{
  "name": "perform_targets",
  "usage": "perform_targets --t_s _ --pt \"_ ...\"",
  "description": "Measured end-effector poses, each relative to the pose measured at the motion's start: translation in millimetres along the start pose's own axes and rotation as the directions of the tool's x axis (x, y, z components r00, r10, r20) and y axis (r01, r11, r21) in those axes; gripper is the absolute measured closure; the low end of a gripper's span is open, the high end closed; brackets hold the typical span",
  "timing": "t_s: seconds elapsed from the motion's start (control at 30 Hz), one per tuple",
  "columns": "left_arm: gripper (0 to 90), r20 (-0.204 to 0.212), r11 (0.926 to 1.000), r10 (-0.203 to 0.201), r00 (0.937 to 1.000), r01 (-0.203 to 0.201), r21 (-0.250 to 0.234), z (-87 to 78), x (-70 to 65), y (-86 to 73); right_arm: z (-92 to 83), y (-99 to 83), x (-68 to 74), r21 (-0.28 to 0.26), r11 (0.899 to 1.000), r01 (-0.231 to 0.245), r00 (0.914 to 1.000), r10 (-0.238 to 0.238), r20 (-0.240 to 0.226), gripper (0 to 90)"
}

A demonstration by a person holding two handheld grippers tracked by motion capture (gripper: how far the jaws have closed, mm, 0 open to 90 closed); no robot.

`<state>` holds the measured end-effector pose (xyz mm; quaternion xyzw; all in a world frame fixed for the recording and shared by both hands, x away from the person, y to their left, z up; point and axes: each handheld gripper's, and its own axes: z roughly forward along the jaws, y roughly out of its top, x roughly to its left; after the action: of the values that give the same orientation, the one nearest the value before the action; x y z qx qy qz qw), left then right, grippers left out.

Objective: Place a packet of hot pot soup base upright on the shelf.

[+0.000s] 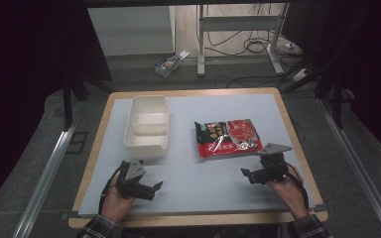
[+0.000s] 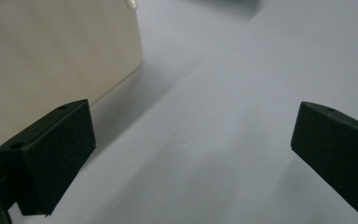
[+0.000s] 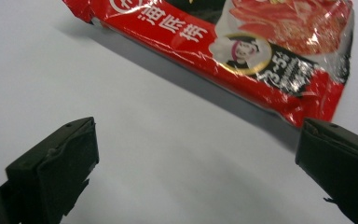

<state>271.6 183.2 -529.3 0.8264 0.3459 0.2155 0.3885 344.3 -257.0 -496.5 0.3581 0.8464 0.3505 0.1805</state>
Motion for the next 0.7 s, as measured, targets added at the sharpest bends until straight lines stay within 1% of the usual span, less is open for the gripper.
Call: perform_targets --t_s 0.03,0.1,0.13,0.2,0.23,0.37,0.4,0.43,0.5,0.53,0.57,0.6,0.7 --pt "0.0 -0.003 1.0 0.003 1.0 -0.003 0.001 0.0 0.0 0.2 2.3 4.8 1.0 0.001 1.0 0.0 1.0 0.0 -0.008 0.0" --pt "0.0 -0.005 1.0 0.004 1.0 -0.004 0.002 0.2 -0.2 0.2 2.9 6.5 1.2 0.002 1.0 -0.001 0.9999 0.001 -0.01 0.0" --pt "0.0 -0.007 1.0 0.005 1.0 -0.005 0.004 0.6 -0.6 0.2 5.1 11.3 1.7 0.01 1.0 0.006 0.9999 -0.005 -0.014 0.0" --pt "0.0 -0.008 1.0 0.008 0.9999 -0.008 0.004 0.6 -0.7 0.3 6.3 12.8 1.8 0.017 1.0 0.008 0.9998 -0.007 -0.016 0.0" --pt "0.0 -0.01 1.0 0.008 0.9999 -0.008 0.005 0.6 -0.8 0.4 9.0 17.5 0.4 0.024 1.0 0.014 0.9997 -0.013 -0.018 0.0" --pt "0.0 -0.015 0.9999 0.009 0.9998 -0.009 0.006 0.8 -0.8 0.4 13.3 24.5 -1.9 0.025 1.0 0.003 0.9997 -0.002 -0.024 0.0" --pt "0.0 -0.016 1.0 0.008 0.9998 -0.008 0.005 0.8 -0.7 0.4 15.0 27.4 -2.9 0.025 1.0 -0.001 0.9997 0.001 -0.023 0.0" --pt "0.0 -0.017 1.0 0.002 0.9999 -0.002 0.005 1.1 -1.1 0.4 18.8 34.2 -4.5 0.018 1.0 -0.008 0.9994 0.008 -0.034 0.0" --pt "0.0 -0.017 0.9999 0.006 0.9998 -0.006 0.008 1.1 -1.1 0.4 20.4 36.4 -4.8 0.019 1.0 -0.008 0.9994 0.009 -0.034 0.6" --pt "0.0 -0.017 0.9999 0.009 0.9998 -0.009 0.01 1.2 -1.3 0.4 25.8 43.2 -4.5 0.032 0.999 -0.009 0.9996 0.01 -0.027 4.7" --pt "0.0 -0.018 0.9999 0.011 0.9998 -0.011 0.01 1.3 -1.3 0.3 25.8 43.2 -4.5 0.032 0.999 -0.009 0.9996 0.01 -0.027 4.7" --pt "0.0 -0.021 0.9998 0.017 0.9996 -0.017 0.011 1.2 -1.5 0.4 31.3 48.3 -4.5 0.042 0.999 -0.004 0.9997 0.005 -0.025 9.7" --pt "0.0 -0.022 0.9997 0.022 0.9995 -0.022 0.012 1.0 -2.0 0.4 38.7 54.8 -4.0 0.053 0.999 -0.003 0.9999 0.004 -0.015 17.9"
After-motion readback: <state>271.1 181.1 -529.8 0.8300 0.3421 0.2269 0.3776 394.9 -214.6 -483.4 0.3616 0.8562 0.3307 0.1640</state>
